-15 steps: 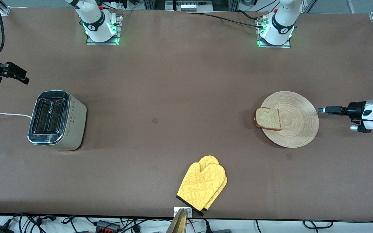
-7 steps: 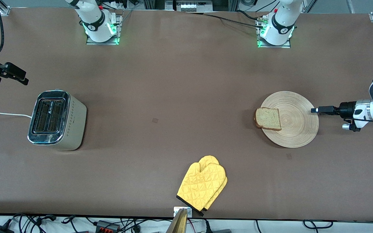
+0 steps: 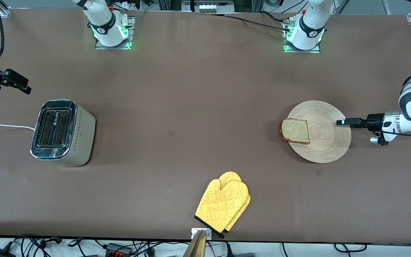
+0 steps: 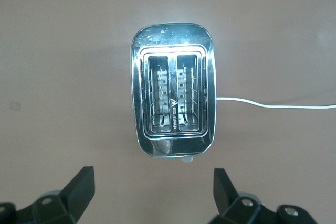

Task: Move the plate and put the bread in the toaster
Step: 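Slide the plate toward the toaster while the right gripper approaches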

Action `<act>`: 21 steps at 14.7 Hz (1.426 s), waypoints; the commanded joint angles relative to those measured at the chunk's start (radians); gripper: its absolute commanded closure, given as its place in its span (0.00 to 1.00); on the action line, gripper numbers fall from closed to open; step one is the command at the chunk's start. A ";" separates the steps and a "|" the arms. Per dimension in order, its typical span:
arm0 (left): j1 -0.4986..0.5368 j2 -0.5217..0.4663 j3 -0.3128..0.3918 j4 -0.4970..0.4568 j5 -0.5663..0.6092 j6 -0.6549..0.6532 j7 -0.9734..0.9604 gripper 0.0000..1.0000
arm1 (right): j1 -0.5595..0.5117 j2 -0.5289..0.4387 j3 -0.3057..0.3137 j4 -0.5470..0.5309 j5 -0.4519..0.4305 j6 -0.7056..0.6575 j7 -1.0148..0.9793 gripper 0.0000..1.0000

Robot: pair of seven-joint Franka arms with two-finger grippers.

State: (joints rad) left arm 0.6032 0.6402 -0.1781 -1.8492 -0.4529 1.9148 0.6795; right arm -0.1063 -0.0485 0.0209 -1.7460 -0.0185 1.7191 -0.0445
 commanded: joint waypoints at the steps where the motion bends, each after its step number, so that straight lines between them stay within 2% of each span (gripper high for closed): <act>1: 0.012 -0.005 -0.011 -0.012 -0.024 -0.003 0.032 0.35 | -0.012 -0.001 0.008 0.006 0.015 0.013 0.002 0.00; 4: 0.015 -0.005 -0.011 -0.005 -0.024 -0.031 0.038 0.71 | -0.009 0.013 0.008 0.006 0.015 0.011 0.005 0.00; 5: 0.017 -0.005 -0.011 -0.004 -0.024 -0.036 0.038 0.78 | -0.001 0.025 0.010 0.006 0.014 0.014 0.005 0.00; 6: 0.017 -0.005 -0.011 0.001 -0.026 -0.051 0.038 0.82 | 0.019 0.036 0.010 0.010 0.015 0.014 0.005 0.00; 8: 0.015 -0.004 -0.011 0.014 -0.097 -0.124 0.038 0.94 | 0.042 0.067 0.011 0.010 0.015 0.011 -0.005 0.00; 10: 0.006 -0.005 -0.012 0.022 -0.122 -0.161 0.038 0.99 | 0.082 0.122 0.011 0.014 0.017 0.014 0.003 0.00; 13: -0.008 0.002 -0.050 0.024 -0.165 -0.190 0.032 0.99 | 0.109 0.162 0.011 0.014 0.054 0.062 0.005 0.00; 16: -0.010 0.062 -0.089 0.062 -0.277 -0.276 0.026 0.99 | 0.169 0.185 0.010 0.031 0.089 0.089 0.005 0.00; 21: -0.149 0.078 -0.093 0.061 -0.389 -0.280 -0.067 0.99 | 0.191 0.199 0.010 0.059 0.089 0.034 0.000 0.00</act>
State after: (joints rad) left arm 0.5069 0.7062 -0.2665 -1.8203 -0.7850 1.6729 0.6638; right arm 0.0782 0.1399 0.0368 -1.7245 0.0568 1.7984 -0.0415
